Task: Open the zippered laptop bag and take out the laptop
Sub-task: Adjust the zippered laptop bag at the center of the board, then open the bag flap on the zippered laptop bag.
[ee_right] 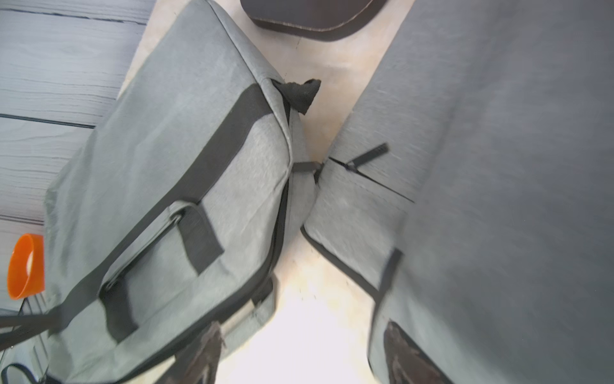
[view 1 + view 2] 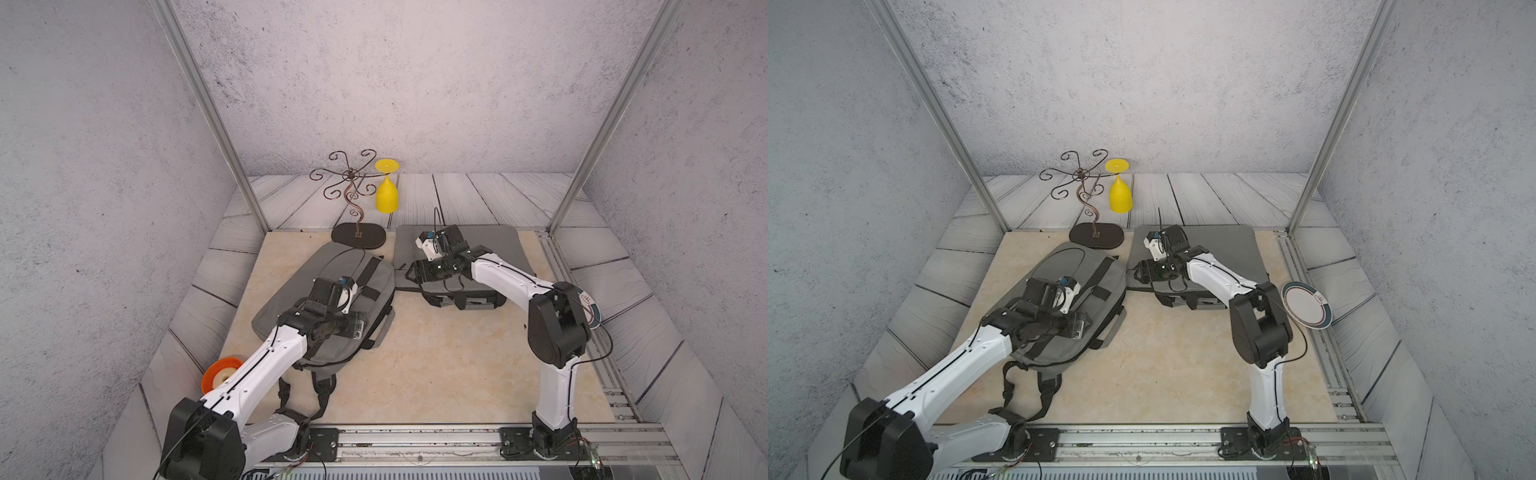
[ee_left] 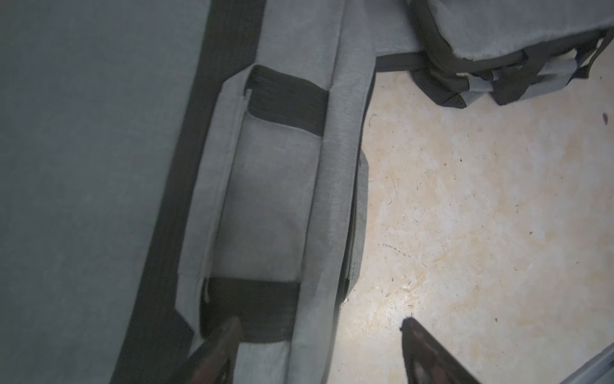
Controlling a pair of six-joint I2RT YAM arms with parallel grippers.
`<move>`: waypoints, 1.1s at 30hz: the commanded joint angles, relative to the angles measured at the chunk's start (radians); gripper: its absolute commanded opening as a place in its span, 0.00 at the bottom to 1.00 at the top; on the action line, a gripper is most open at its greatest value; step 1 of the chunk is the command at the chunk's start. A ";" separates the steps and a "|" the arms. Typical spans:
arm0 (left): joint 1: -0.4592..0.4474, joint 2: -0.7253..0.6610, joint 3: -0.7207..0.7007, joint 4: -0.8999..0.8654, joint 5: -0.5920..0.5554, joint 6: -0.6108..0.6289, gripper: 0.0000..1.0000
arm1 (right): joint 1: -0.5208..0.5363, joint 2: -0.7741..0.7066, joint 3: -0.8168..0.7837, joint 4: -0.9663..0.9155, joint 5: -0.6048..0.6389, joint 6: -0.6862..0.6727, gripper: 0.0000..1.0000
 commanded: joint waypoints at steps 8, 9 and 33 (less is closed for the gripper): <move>-0.130 0.256 0.109 0.082 -0.244 0.142 0.77 | -0.036 -0.348 -0.330 0.040 0.000 0.042 0.80; -0.137 0.280 0.124 0.077 -0.257 0.144 0.76 | -0.039 -0.370 -0.351 0.040 -0.003 0.046 0.81; -0.175 0.538 0.326 -0.124 -0.318 0.065 0.48 | -0.060 -0.485 -0.505 0.068 -0.028 0.087 0.83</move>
